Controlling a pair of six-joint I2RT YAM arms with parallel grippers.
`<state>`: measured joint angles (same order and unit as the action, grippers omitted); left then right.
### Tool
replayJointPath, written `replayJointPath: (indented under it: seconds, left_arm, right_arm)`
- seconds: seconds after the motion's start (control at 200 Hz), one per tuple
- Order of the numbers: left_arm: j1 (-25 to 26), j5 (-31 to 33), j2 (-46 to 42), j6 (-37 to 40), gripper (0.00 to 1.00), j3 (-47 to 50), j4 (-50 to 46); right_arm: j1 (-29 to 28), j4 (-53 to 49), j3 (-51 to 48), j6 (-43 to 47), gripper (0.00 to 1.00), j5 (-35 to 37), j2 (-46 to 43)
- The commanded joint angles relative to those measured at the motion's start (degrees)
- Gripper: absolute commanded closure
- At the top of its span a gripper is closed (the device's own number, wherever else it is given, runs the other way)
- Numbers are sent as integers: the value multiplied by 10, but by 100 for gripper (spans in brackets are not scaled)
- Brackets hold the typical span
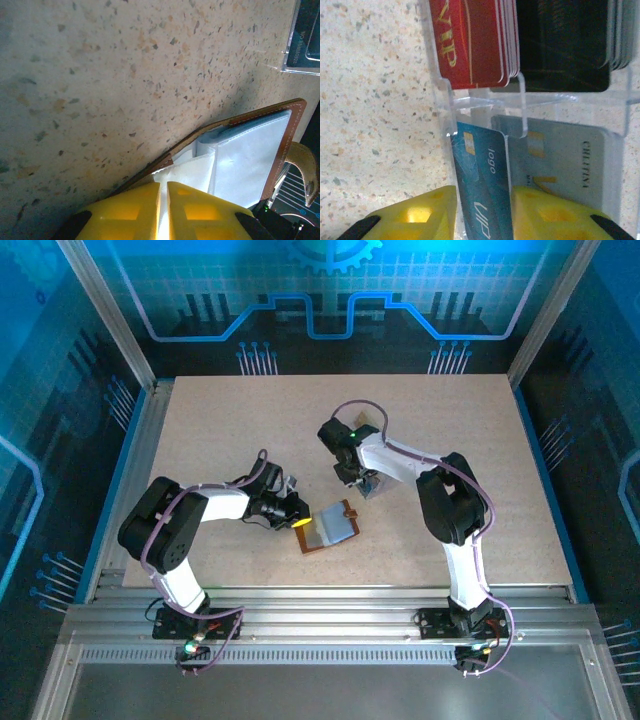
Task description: Put the credit cards into the card holder
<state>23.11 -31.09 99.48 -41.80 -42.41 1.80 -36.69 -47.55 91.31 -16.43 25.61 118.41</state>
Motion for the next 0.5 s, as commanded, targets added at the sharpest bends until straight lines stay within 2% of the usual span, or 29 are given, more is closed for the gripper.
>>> replayJointPath:
  seconds: [0.0,0.26,0.495]
  left_arm:
    - [14,32,26,13,87,7,-34]
    - [14,32,26,13,87,7,-35]
    - [13,32,27,15,87,5,-35]
  right_arm:
    - [9,-11,-11,6,69,-34,-8]
    - [12,-10,-15,7,75,-37,-16]
    - [12,-29,7,10,88,-26,-8]
